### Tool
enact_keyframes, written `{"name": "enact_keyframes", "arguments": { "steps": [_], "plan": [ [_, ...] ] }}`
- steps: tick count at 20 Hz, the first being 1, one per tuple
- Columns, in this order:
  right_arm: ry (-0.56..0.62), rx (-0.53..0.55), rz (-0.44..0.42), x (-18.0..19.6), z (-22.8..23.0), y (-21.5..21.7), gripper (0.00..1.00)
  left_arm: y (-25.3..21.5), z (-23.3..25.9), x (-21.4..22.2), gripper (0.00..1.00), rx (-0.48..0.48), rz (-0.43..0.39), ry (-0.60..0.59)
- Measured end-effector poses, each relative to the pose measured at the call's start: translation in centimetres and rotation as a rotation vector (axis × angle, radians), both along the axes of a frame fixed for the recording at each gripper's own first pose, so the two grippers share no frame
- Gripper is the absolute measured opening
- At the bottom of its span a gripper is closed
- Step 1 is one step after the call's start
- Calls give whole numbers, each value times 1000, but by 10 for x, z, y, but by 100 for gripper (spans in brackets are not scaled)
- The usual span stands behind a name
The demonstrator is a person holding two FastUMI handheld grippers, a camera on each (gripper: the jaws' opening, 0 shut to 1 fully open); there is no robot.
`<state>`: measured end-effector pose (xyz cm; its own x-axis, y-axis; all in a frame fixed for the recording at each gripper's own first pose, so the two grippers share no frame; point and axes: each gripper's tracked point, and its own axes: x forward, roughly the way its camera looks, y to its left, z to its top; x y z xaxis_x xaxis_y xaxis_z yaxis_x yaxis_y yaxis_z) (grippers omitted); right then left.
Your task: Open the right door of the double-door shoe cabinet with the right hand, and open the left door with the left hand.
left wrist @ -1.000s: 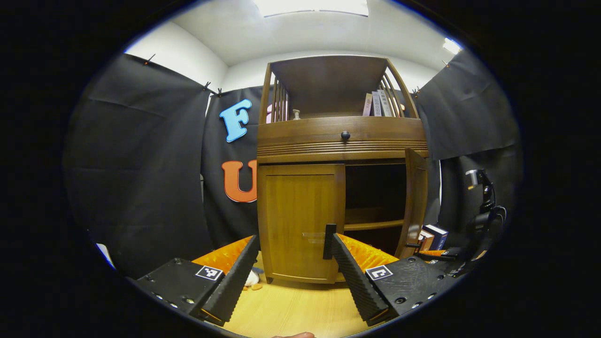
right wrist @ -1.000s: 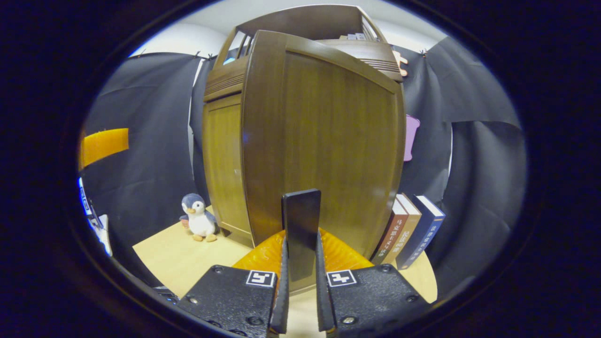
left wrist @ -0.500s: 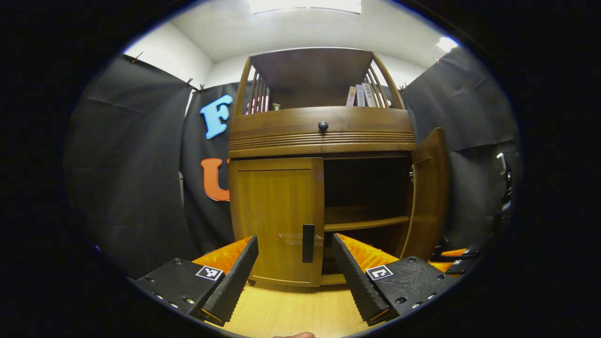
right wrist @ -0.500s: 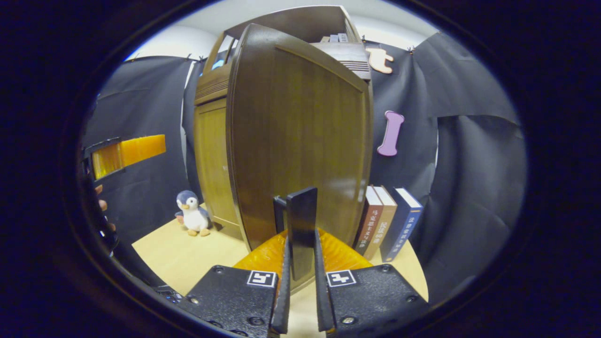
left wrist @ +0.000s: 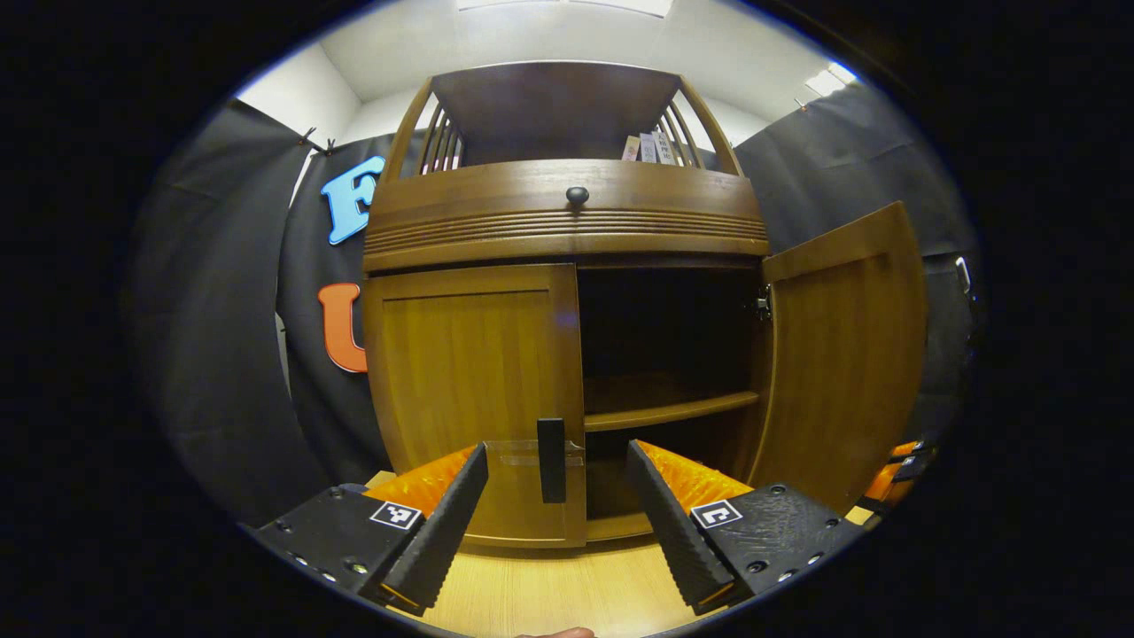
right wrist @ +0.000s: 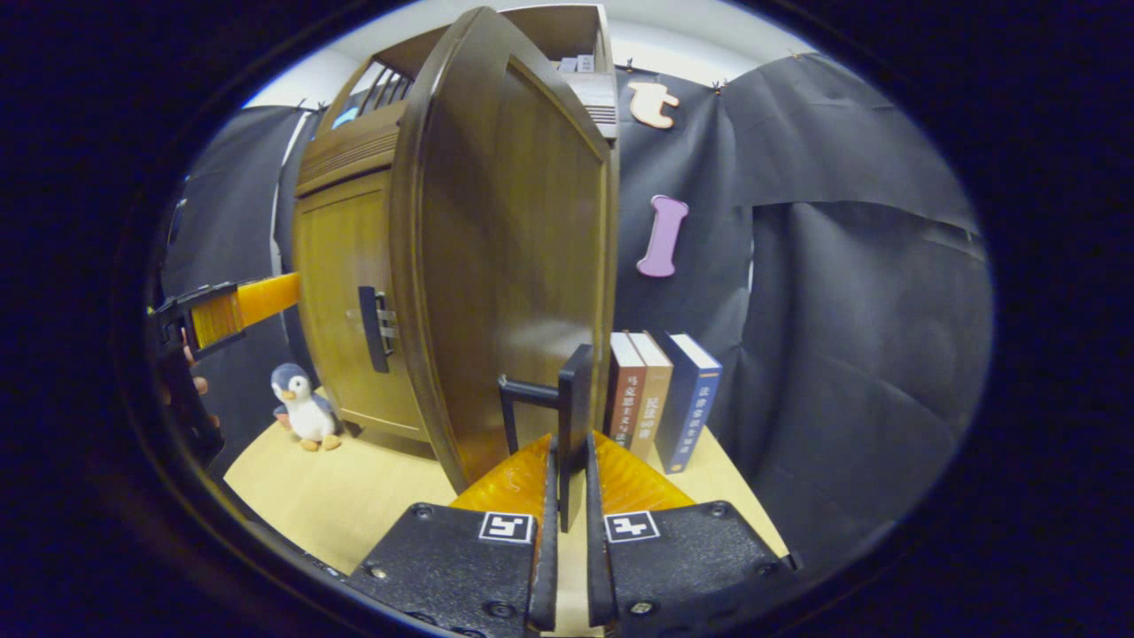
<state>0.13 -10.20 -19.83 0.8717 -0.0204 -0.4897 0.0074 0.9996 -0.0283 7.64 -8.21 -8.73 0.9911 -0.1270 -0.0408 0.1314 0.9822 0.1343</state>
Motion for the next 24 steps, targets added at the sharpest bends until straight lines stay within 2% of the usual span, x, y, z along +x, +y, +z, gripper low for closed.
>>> {"name": "enact_keyframes", "arguments": {
  "steps": [2, 4, 5, 7, 8, 9, 13, 22, 23, 24],
  "plan": [
    [20, -9, -44, -5, 1, -12, 16, 2, -9, 13, 94, -2, -9, 17],
    [36, -4, -84, -13, 2, -24, 3, 3, -17, 28, 94, 2, -17, 34],
    [43, -5, -102, -17, 3, -29, 8, 4, -22, 35, 94, 7, -20, 42],
    [43, -16, -135, -24, 5, -40, 8, 5, -27, 49, 94, 16, -24, 52],
    [40, -27, -154, -27, 7, -45, 2, 4, -32, 56, 94, 17, -29, 59],
    [39, -38, -174, -31, 9, -52, 8, 4, -36, 63, 94, 18, -30, 67],
    [31, -59, -248, -44, 18, -75, 8, -1, -47, 83, 94, 20, -40, 84],
    [-40, -80, -282, -64, 55, -78, 9, -4, -64, 119, 93, 57, -49, 86],
    [-54, -75, -295, -64, 58, -78, 3, -3, -68, 121, 93, 61, -43, 96],
    [-66, -66, -307, -65, 62, -79, 8, 0, -71, 125, 86, 59, -31, 97]
  ]
}}
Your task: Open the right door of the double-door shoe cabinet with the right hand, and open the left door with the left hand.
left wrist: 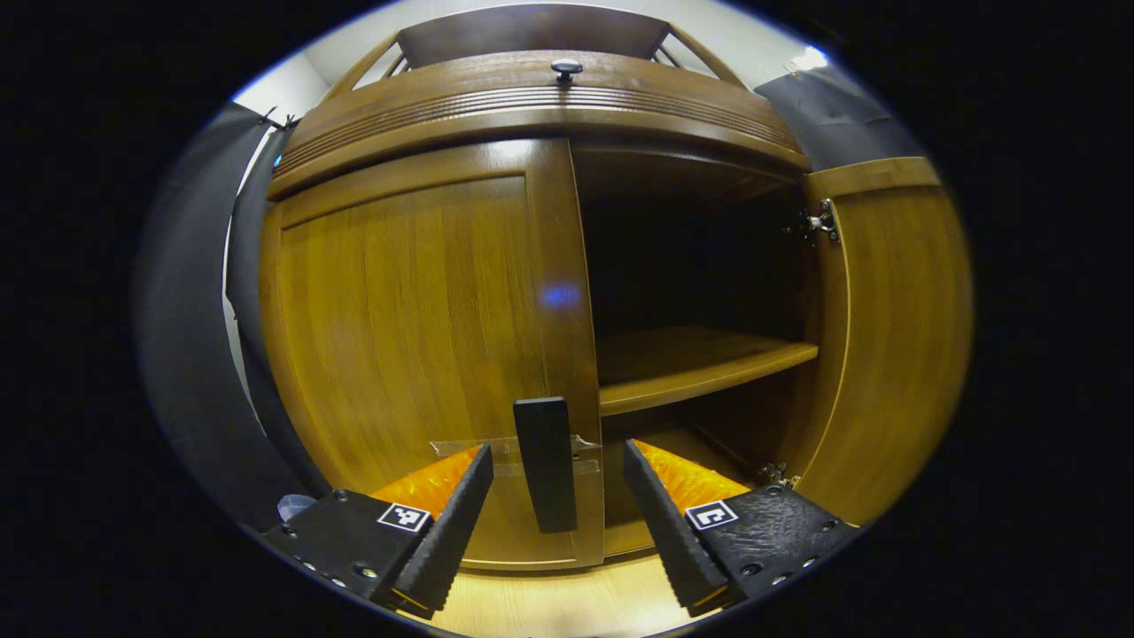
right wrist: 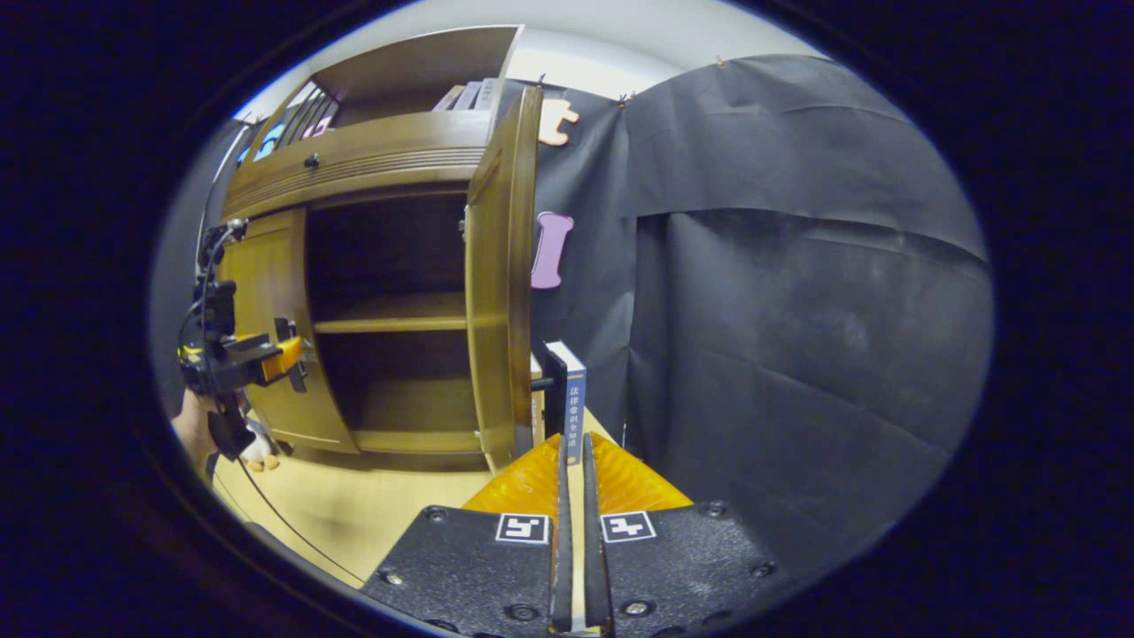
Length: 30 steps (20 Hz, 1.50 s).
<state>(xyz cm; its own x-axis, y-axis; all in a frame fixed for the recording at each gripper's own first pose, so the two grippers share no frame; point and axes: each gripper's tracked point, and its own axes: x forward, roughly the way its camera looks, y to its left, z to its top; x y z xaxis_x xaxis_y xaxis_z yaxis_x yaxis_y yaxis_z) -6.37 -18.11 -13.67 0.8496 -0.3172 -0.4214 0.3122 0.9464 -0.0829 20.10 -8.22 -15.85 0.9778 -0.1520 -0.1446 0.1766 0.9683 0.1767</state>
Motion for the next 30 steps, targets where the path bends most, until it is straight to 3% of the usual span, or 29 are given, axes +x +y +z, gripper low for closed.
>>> {"name": "enact_keyframes", "arguments": {
  "steps": [1, 4, 6, 9, 11, 12, 13, 14, 17, 20, 22, 30],
  "plan": [
    [-10, 6, -11, -2, 3, 0, 8, -1, 0, 4, 80, -7, -2, -4],
    [-39, 31, -25, -9, 13, 2, 11, -2, -4, 13, 81, -3, -8, 2],
    [-52, 40, -19, -13, 19, 8, 14, -1, -12, 19, 63, -6, -8, 20],
    [-75, 40, 2, -15, 27, 17, 16, 0, -19, 29, 63, -4, 2, 27],
    [-75, 42, 13, -15, 25, 26, 17, 6, -21, 33, 35, -7, 22, 21],
    [-71, 44, 23, -16, 22, 31, 19, 7, -23, 35, 48, -11, 21, 28],
    [-69, 45, 37, -13, 22, 37, 18, 2, -25, 35, 43, -26, -3, 37],
    [-71, 44, 52, -12, 22, 43, 22, 1, -24, 33, 29, -29, -6, 43],
    [-81, 41, 93, -6, 26, 54, 27, 1, -25, 36, 31, -36, -14, 46],
    [-82, 50, 150, 0, 25, 67, 34, 1, -26, 32, 28, -57, -11, 71],
    [-71, 45, 180, 4, 21, 71, 46, 3, -26, 28, 28, -49, -8, 78],
    [-65, 46, 257, 19, 14, 88, 53, 13, -25, -1, 28, -20, 16, 85]
  ]
}}
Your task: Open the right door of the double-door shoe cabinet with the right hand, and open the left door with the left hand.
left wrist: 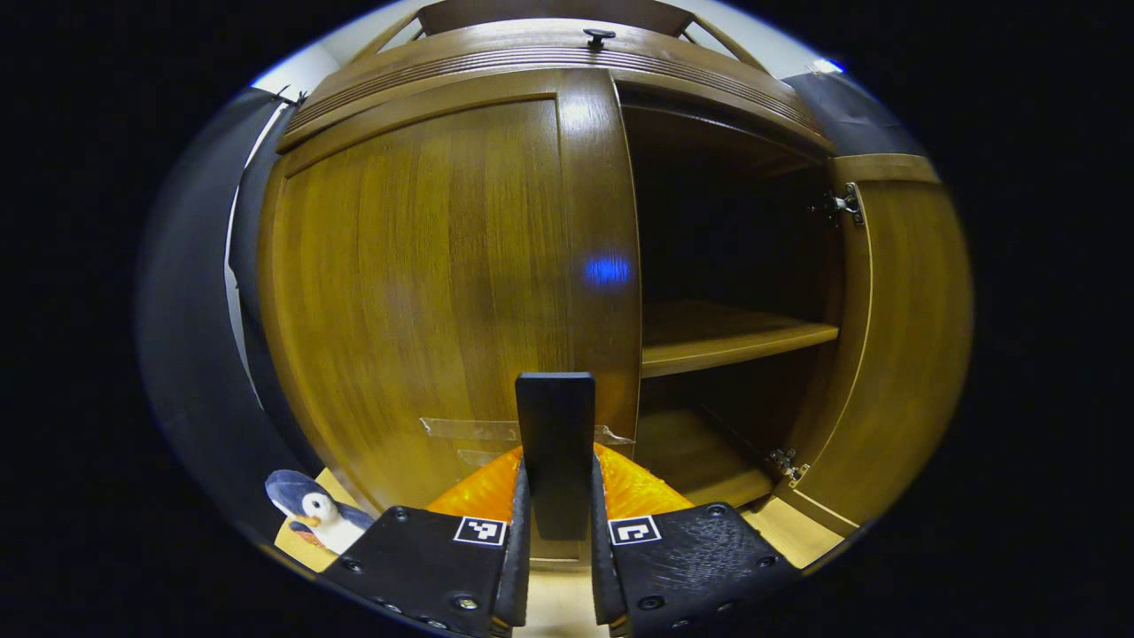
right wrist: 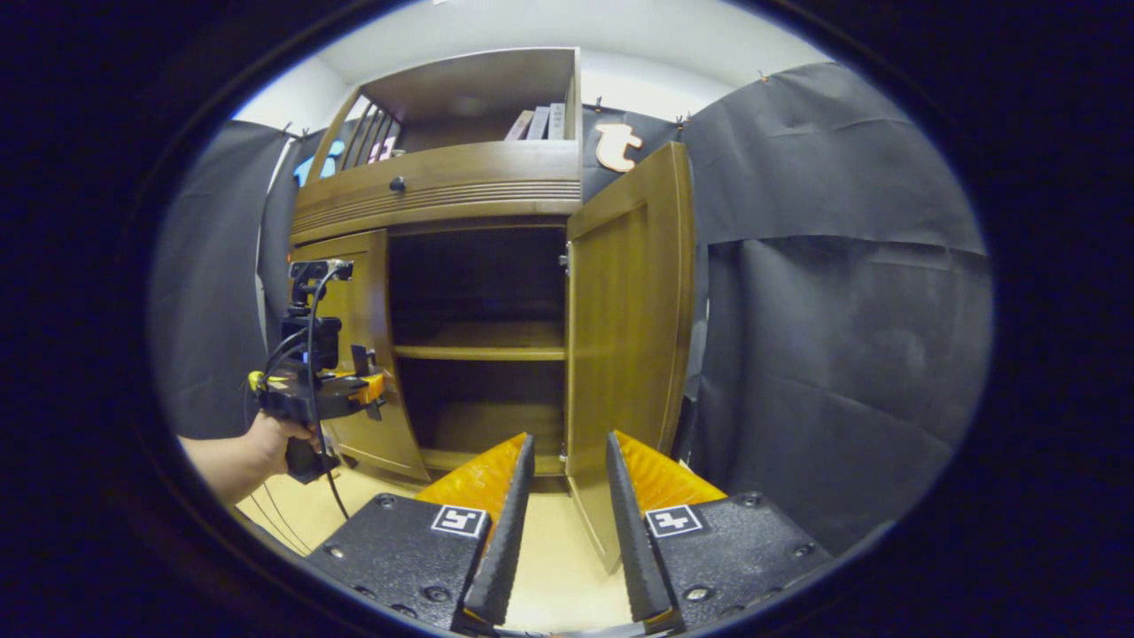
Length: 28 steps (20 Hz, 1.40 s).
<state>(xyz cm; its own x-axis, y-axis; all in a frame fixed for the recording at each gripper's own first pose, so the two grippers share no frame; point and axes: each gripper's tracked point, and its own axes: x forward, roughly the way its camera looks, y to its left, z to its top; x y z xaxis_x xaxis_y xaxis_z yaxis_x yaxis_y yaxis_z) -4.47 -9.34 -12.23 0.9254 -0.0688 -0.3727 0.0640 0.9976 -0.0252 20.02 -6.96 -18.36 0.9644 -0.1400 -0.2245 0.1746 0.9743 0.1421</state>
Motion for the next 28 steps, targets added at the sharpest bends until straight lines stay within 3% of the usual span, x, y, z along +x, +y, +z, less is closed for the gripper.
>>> {"name": "enact_keyframes", "arguments": {
  "steps": [13, 25, 28],
  "plan": [
    [2, -2, 165, 23, -10, 37, 52, 31, 3, -59, 28, -15, 59, 10],
    [12, 2, 254, 39, -18, 69, 52, 76, 7, -107, 27, -37, 143, 14],
    [21, -1, 262, 45, -21, 76, 58, 87, 8, -115, 27, -38, 157, 15]
  ]
}}
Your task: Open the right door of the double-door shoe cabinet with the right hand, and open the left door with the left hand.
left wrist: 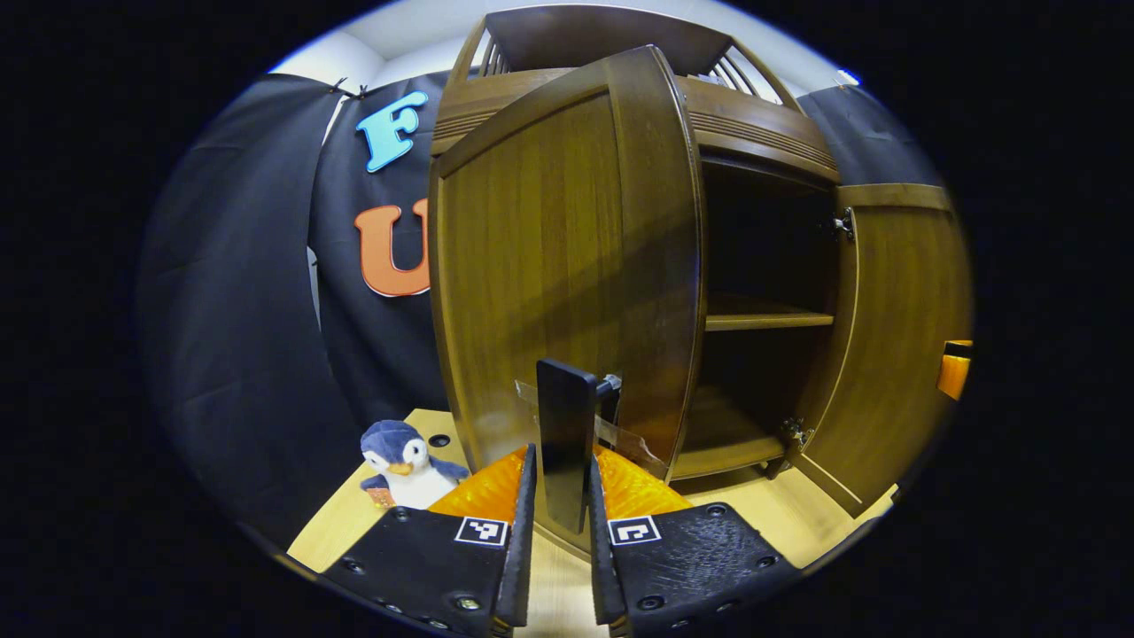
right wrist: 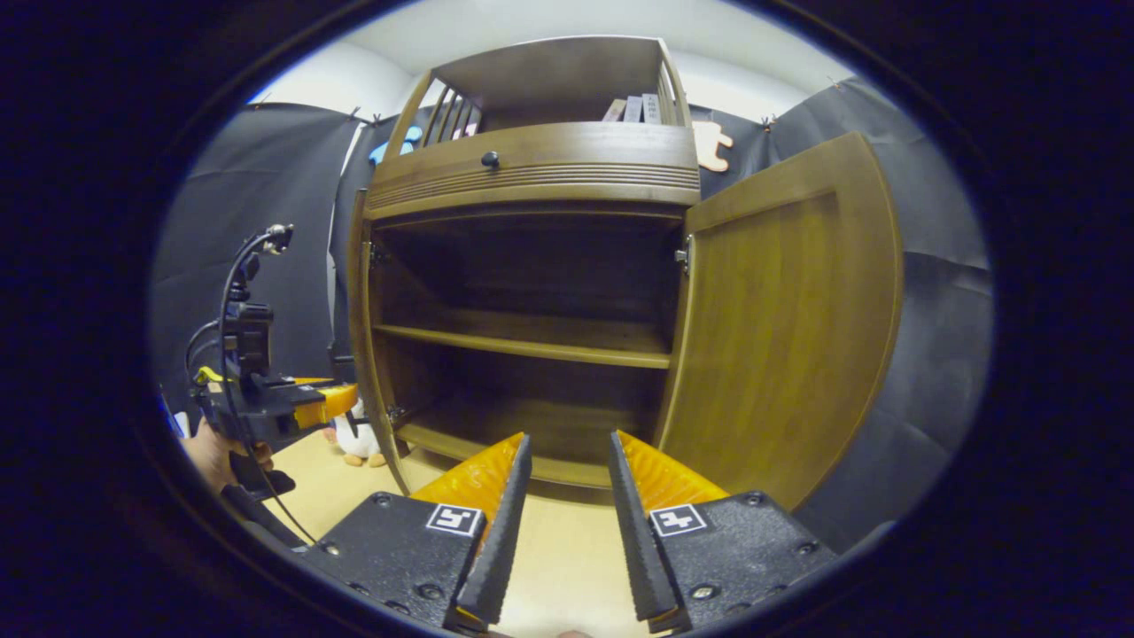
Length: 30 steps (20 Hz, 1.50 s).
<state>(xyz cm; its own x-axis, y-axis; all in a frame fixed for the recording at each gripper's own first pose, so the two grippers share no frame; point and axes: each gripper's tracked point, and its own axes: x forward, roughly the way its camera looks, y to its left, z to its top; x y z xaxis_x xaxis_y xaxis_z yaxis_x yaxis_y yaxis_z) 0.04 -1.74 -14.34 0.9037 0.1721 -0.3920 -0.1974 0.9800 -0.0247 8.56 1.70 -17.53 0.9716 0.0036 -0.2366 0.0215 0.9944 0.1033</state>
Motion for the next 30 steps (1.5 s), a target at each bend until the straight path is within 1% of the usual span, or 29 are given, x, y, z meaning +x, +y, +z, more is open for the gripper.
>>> {"name": "enact_keyframes", "arguments": {
  "steps": [1, 4, 6, 7, 8, 9, 11, 12, 13, 14, 15, 16, 17, 18, 19, 20, 22, 23, 24, 25, 26, 27, 28, 29, 30],
  "plan": [
    [4, -1, 4, 1, -2, 2, 60, 5, 0, -4, 27, -1, 6, 2],
    [8, -3, 1, 6, -3, 5, 62, 18, 1, -12, 27, 13, 26, 1],
    [12, 2, -1, 10, -4, 8, 63, 29, 2, -18, 27, 42, 35, 2],
    [14, 5, -1, 11, -4, 9, 65, 34, 2, -20, 27, 51, 41, 3],
    [16, 9, 5, 12, -5, 12, 63, 41, 2, -23, 36, 59, 49, 5],
    [16, 9, 9, 13, -5, 15, 65, 48, 3, -26, 36, 62, 62, 5],
    [13, 7, 16, 15, -5, 20, 63, 65, 4, -31, 30, 63, 97, 8],
    [13, 7, 20, 17, -5, 23, 65, 74, 5, -36, 22, 69, 117, 7],
    [14, 8, 25, 19, -6, 26, 63, 82, 3, -36, 22, 78, 138, 13],
    [15, 9, 31, 20, -6, 30, 63, 91, -1, -39, 21, 93, 159, 25],
    [18, 10, 40, 18, -9, 29, 65, 96, 3, -42, 22, 98, 160, 11],
    [17, 10, 48, 18, -9, 32, 63, 98, 2, -43, 19, 87, 163, 20],
    [16, 7, 58, 18, -8, 35, 65, 102, 2, -45, 17, 80, 166, 21],
    [14, 0, 64, 18, -8, 38, 63, 104, 1, -45, 19, 72, 164, 22],
    [10, -7, 69, 18, -7, 38, 63, 108, 1, -44, 21, 68, 161, 24],
    [7, -13, 70, 18, -6, 39, 65, 110, 3, -45, 22, 61, 158, 22],
    [4, -16, 70, 20, -5, 39, 65, 116, 2, -51, 22, 28, 156, 30],
    [5, -15, 69, 20, -5, 38, 63, 123, 0, -55, 22, 25, 166, 36],
    [7, -13, 69, 20, -5, 37, 64, 129, -1, -62, 22, 32, 182, 36],
    [9, -12, 68, 21, -5, 36, 63, 134, -2, -71, 17, 35, 198, 42],
    [13, -10, 70, 23, -5, 36, 63, 141, -3, -78, 31, 39, 218, 47],
    [17, -10, 71, 22, -6, 37, 63, 147, -2, -84, 31, 44, 238, 47],
    [22, -10, 75, 23, -6, 37, 64, 155, -1, -90, 30, 53, 275, 46],
    [31, -13, 79, 22, -8, 37, 64, 167, -1, -97, 43, 62, 314, 45],
    [37, -16, 83, 23, -8, 37, 64, 174, 2, -102, 40, 60, 340, 40]
  ]
}}
